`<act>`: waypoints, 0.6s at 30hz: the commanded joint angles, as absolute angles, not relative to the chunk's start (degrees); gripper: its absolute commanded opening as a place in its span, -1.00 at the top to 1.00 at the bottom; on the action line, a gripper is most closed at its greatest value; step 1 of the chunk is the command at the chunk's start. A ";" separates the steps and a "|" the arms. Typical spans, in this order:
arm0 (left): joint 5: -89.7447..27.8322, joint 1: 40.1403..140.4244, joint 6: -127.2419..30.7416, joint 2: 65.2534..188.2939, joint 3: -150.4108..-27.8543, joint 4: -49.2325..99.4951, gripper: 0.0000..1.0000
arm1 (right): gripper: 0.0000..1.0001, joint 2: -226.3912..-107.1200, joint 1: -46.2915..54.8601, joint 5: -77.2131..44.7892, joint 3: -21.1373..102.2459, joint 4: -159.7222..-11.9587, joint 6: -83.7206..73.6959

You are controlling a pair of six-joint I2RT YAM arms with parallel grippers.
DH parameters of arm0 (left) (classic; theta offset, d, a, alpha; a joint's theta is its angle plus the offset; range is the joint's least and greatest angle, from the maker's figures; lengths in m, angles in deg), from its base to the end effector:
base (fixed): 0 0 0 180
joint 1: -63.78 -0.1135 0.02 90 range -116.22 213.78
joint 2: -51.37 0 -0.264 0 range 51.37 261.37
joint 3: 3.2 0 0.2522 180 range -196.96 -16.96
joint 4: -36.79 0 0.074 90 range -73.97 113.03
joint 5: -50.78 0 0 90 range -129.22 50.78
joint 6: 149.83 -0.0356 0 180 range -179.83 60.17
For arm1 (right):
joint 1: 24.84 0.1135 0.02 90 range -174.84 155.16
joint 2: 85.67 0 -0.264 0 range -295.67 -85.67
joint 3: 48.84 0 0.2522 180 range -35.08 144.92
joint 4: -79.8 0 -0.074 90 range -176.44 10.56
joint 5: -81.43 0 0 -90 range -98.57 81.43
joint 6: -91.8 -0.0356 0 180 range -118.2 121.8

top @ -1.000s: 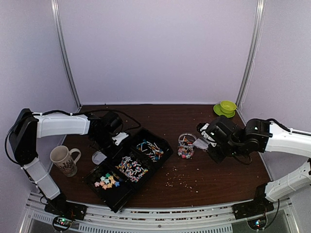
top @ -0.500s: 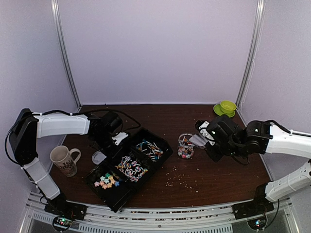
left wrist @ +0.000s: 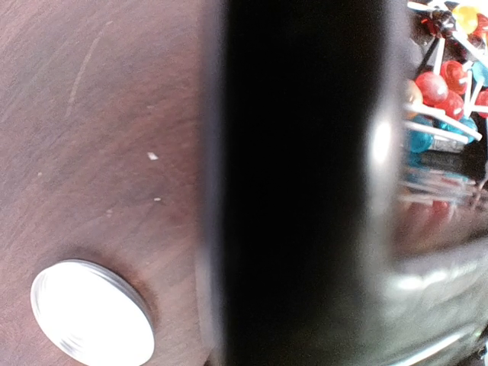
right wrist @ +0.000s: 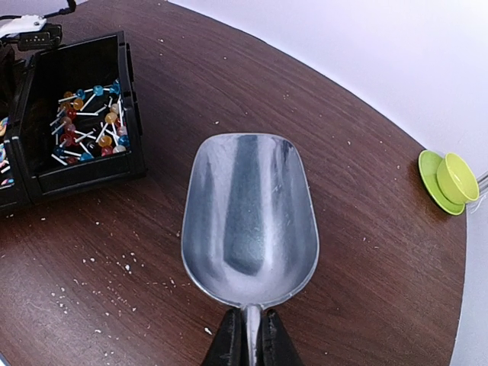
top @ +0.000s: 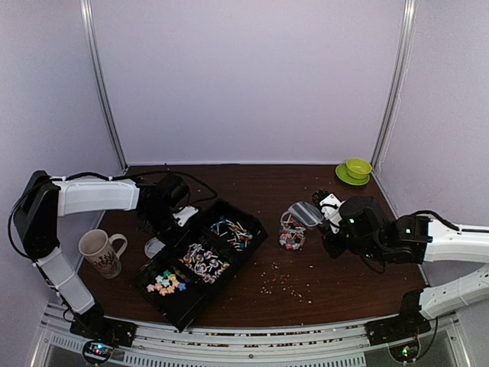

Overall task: Pack the candies
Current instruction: Place the plate at the center of the board.

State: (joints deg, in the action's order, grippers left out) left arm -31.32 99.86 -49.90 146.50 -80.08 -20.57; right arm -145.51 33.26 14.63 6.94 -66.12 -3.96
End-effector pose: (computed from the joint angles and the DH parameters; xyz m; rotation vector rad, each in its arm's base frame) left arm 0.2479 -0.1867 0.1916 0.6915 2.8637 -0.3326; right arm 0.1297 0.1818 0.2580 -0.7624 2.0424 0.1799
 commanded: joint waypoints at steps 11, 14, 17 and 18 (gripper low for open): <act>-30.27 97.10 -44.00 145.72 -91.64 -21.50 1.00 | 1.00 -140.93 33.02 15.25 4.61 -69.55 -5.62; -31.63 96.96 -42.29 148.26 -95.35 -22.56 1.00 | 1.00 -140.62 33.06 14.86 4.35 -69.19 -6.41; -32.06 96.49 -40.70 151.27 -98.82 -22.59 1.00 | 1.00 -140.16 33.02 14.68 4.35 -68.74 -7.03; -32.06 96.30 -40.33 152.17 -100.20 -22.60 1.00 | 1.00 -139.91 33.05 14.57 4.22 -68.65 -7.15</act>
